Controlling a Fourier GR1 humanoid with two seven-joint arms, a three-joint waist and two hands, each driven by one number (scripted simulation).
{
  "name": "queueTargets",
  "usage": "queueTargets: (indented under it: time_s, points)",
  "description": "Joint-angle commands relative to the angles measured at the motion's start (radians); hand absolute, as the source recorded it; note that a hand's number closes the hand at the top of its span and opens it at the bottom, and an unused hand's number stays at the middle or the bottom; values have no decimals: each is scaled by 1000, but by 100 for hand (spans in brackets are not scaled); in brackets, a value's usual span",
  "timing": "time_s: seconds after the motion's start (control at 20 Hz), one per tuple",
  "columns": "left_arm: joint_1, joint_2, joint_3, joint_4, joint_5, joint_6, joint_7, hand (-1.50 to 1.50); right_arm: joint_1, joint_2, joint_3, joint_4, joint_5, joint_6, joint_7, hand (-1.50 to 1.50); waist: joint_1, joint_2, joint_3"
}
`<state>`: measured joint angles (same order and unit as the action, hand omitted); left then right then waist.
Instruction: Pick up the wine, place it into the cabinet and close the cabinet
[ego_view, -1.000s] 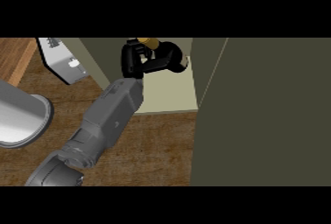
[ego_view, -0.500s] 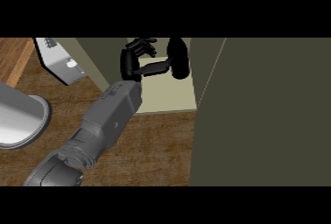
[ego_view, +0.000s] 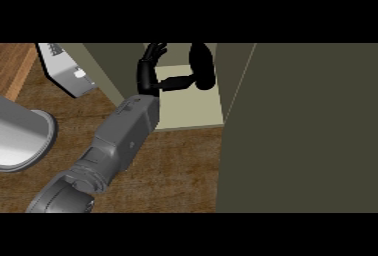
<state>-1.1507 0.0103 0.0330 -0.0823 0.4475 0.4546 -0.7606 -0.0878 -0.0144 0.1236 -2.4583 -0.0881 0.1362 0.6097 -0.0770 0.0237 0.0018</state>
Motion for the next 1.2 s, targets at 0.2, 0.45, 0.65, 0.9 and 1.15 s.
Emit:
queueTargets:
  time_s: [0.2,0.45,0.65,0.9,1.15]
  points:
    - [70,30,-14,21,-32,15,-56,-150,-11,4,12,-48,-19,-6,32,-150,-1,8,-4]
    - [56,37,24,-1,-2,2,-60,-150,8,-16,-15,-60,-62,18,28,-150,-11,9,-3]
    - [91,11,23,-3,-11,-34,-95,-150,-15,7,-3,-42,-39,-8,27,-150,0,7,-4]
    - [95,9,17,-6,-25,-89,-101,-150,6,13,14,-3,-3,7,-31,-150,6,6,-4]
    - [78,11,1,0,-49,-111,-94,-150,-1,14,56,-36,5,-32,15,-150,11,2,-4]
